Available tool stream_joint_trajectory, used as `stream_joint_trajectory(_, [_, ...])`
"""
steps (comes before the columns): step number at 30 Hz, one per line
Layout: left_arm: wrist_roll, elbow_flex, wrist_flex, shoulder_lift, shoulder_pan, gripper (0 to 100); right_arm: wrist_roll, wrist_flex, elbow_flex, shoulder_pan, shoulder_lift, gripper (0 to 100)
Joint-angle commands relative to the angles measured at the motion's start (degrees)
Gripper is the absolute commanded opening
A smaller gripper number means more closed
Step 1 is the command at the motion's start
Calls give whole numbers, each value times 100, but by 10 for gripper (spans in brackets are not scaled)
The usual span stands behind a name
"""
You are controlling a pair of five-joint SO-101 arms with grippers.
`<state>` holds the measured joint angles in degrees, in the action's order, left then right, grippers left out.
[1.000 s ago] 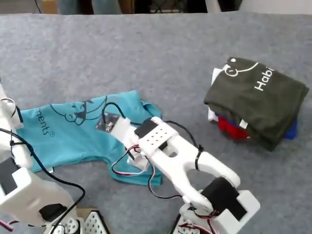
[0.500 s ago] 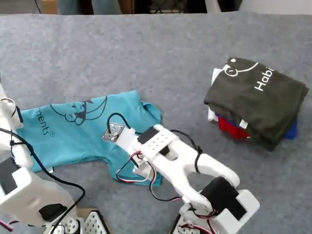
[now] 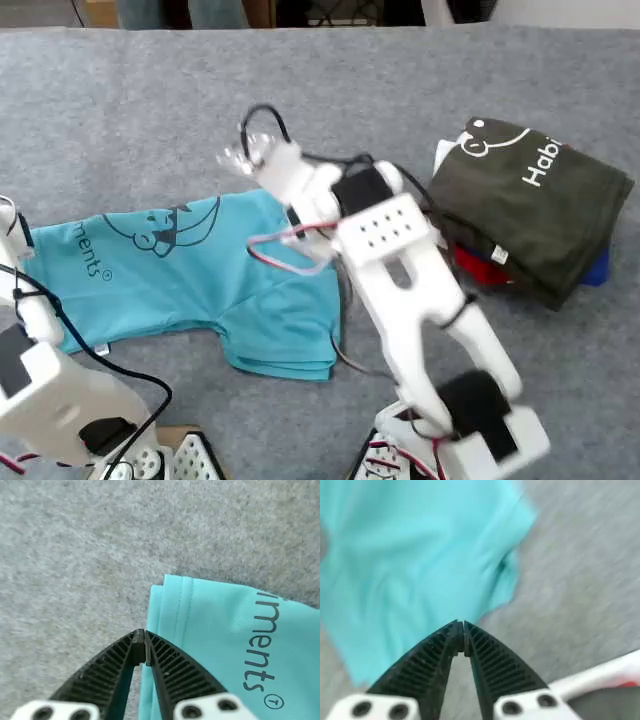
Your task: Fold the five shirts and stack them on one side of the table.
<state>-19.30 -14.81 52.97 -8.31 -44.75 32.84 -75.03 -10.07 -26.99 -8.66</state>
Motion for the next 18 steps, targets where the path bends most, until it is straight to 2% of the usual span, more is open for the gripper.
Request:
stream_joint_trajectory(1, [-18,347,-79,-220,119,29,-501,563,848,-105,884,14])
stream_joint_trajectory(9, [-53,1244,-35,-1635,-57,28,-1090,668,2651,-97,3495,14])
stream_joint_trajectory(14, [-62,1631,-26,-2048,-154,28,-1099,651,3741,396,4910,14])
stream_joint_trajectory(18, [-299,1666,-26,-2084,-171,28,-1116,246,4857,809,5798,14])
